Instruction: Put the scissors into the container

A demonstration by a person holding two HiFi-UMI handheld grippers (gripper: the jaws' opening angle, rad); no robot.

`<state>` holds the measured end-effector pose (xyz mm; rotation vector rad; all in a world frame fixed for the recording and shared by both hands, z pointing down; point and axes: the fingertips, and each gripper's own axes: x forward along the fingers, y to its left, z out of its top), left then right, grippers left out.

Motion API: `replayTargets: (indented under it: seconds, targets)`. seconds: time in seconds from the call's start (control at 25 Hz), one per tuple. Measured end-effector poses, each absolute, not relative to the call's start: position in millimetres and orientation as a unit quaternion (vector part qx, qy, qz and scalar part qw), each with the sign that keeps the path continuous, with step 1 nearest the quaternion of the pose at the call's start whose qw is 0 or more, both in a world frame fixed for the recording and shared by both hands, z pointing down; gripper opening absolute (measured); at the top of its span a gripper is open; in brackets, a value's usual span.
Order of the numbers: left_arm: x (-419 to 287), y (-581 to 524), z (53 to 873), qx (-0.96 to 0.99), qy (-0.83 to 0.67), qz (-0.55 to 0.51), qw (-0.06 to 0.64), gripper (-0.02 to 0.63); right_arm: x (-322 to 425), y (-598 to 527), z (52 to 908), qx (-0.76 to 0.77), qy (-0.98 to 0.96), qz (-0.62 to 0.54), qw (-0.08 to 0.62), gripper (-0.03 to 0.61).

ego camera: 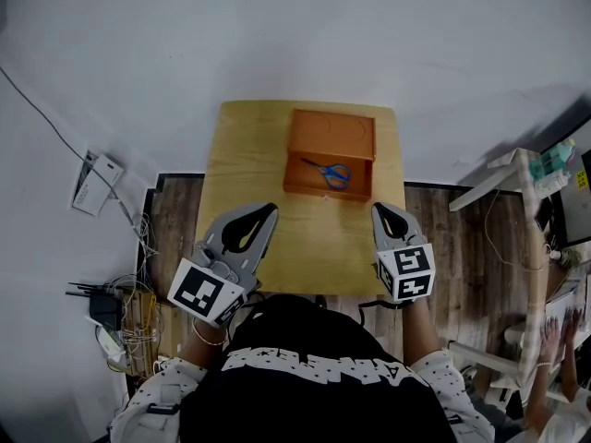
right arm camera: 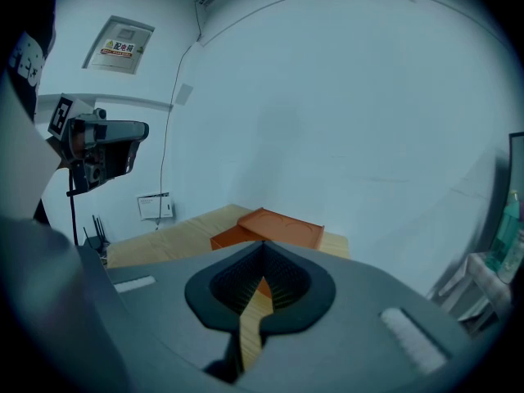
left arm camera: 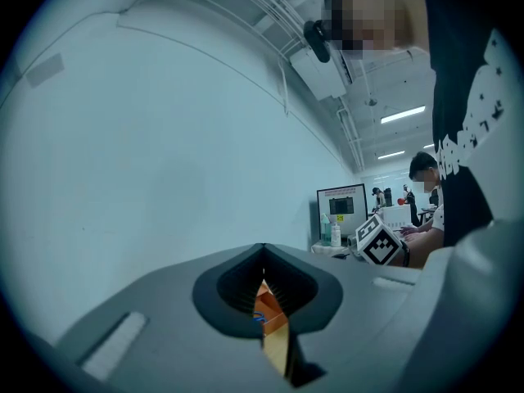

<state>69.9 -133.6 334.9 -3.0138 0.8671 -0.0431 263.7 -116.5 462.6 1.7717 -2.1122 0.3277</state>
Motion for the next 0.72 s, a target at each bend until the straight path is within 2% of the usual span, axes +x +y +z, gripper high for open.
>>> replayTargets:
  seconds: [0.72]
  targets:
    - [72.0, -137.9, 336.3, -0.961, 0.276, -0.015, -0.001, 0.002, 267.0, -119.3, 457.5, 0.632, -0.744, 0.117, 0.183, 0.012]
